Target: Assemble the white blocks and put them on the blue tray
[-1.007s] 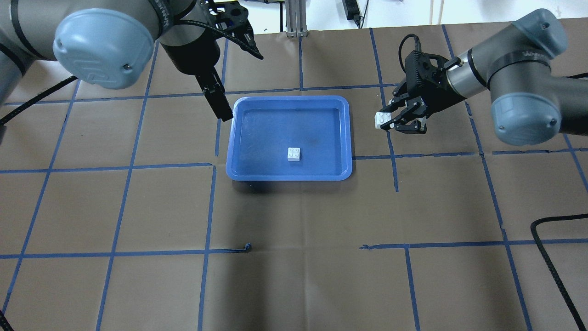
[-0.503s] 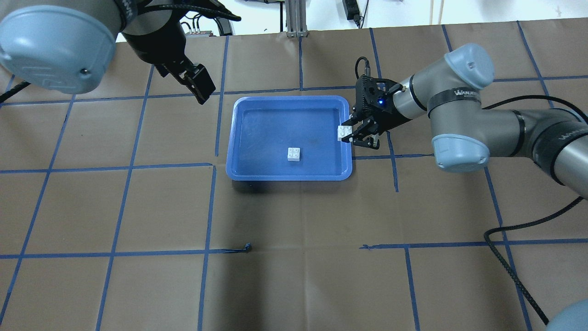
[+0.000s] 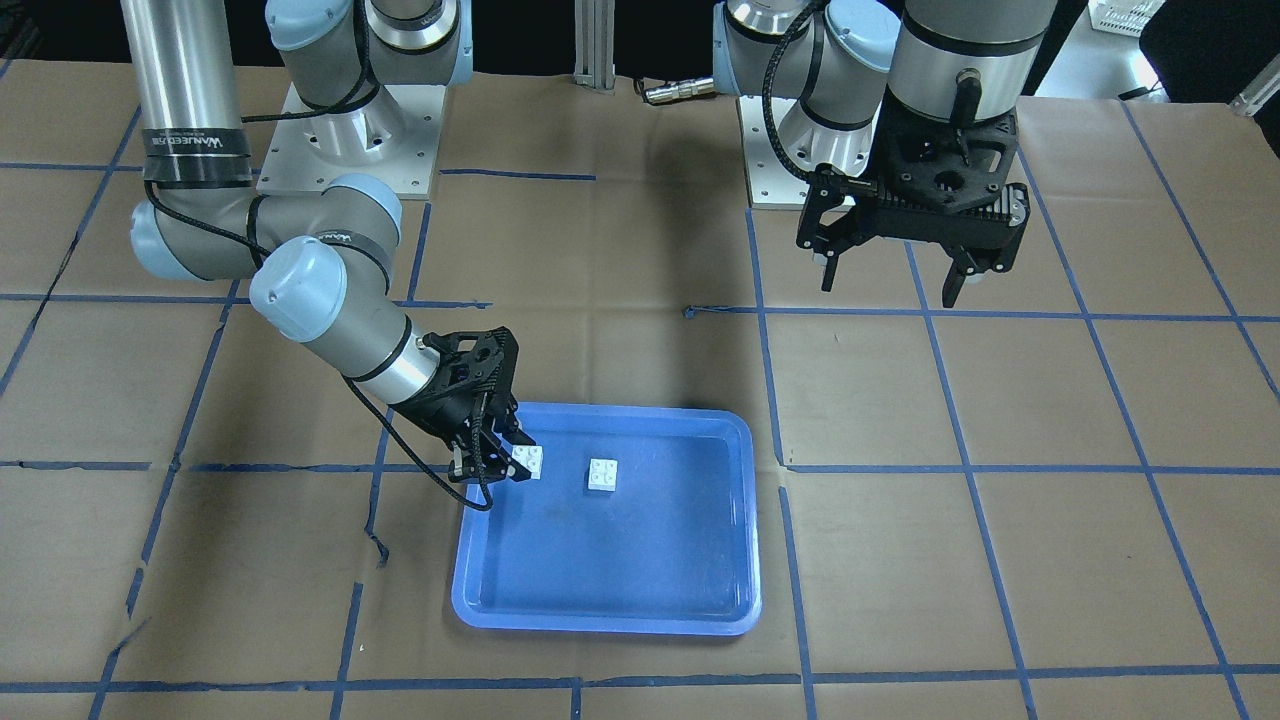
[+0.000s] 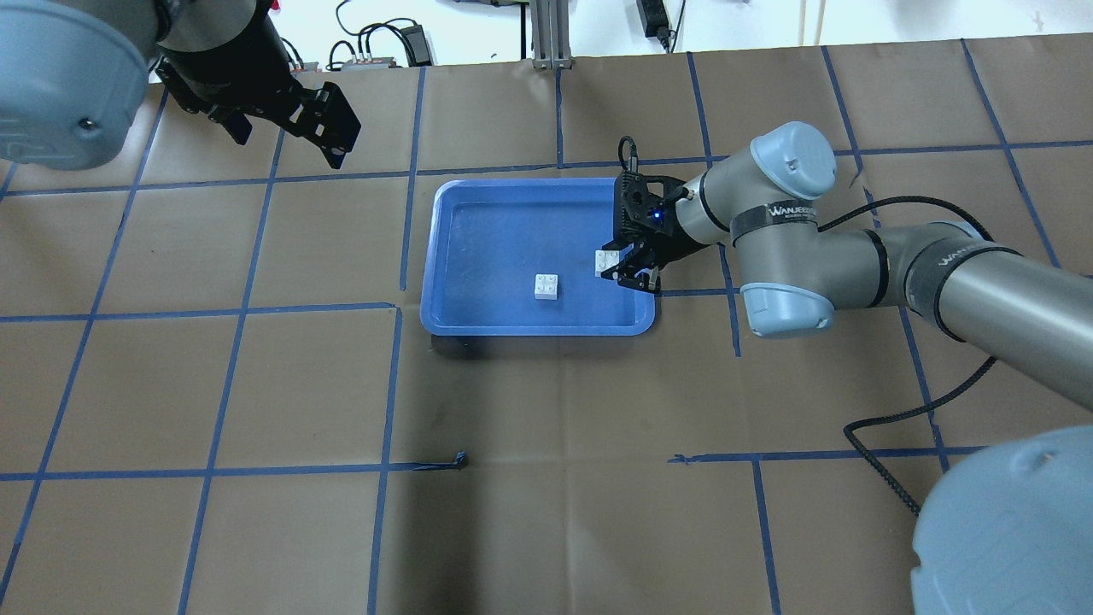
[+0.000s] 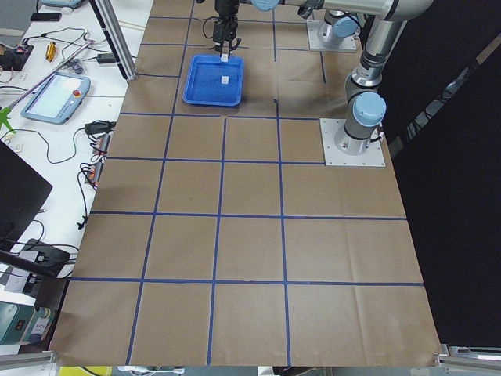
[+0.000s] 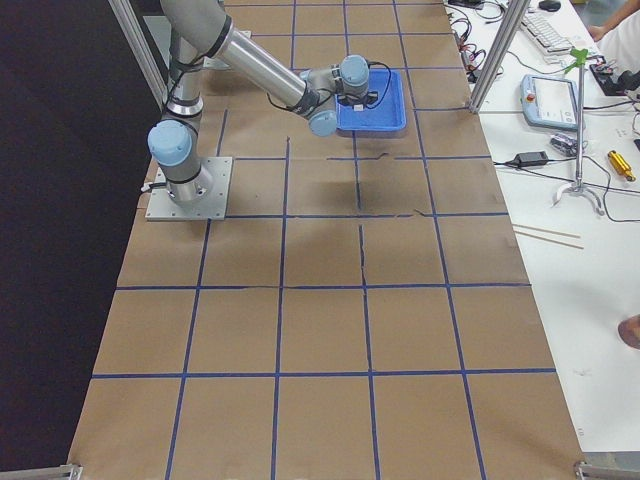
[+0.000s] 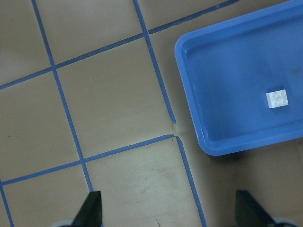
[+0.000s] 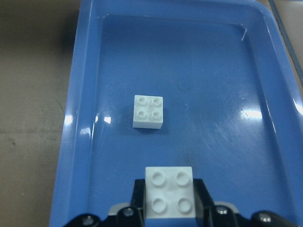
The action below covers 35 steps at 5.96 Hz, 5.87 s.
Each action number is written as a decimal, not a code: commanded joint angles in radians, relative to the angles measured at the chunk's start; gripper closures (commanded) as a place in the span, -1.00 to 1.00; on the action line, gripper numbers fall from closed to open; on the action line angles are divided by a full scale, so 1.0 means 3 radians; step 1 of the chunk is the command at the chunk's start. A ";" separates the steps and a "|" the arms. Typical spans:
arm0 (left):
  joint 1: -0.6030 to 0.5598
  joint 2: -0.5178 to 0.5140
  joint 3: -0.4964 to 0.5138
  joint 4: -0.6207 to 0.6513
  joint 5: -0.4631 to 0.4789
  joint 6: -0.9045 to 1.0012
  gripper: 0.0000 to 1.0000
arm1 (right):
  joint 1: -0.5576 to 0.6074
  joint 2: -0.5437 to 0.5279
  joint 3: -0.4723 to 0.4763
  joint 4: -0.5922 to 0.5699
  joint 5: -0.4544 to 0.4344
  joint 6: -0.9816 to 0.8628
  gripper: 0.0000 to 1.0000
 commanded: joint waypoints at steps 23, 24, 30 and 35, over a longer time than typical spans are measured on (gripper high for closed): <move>0.0054 0.0026 -0.0066 0.0324 -0.0006 -0.0661 -0.98 | 0.0292 0.0390 -0.0046 -0.0384 -0.0051 0.0340 0.43; 0.0049 0.0026 -0.0066 0.0319 -0.0006 -0.0661 -0.98 | 0.0292 0.0390 -0.0051 -0.0394 -0.0046 0.0345 0.43; 0.0044 0.0026 -0.0066 0.0324 -0.0006 -0.0661 -0.98 | 0.0292 0.0400 -0.0051 -0.0456 -0.0041 0.0468 0.43; 0.0029 0.0026 -0.0072 0.0324 -0.0006 -0.0661 -0.98 | 0.0297 0.0400 -0.0051 -0.0456 -0.0036 0.0488 0.43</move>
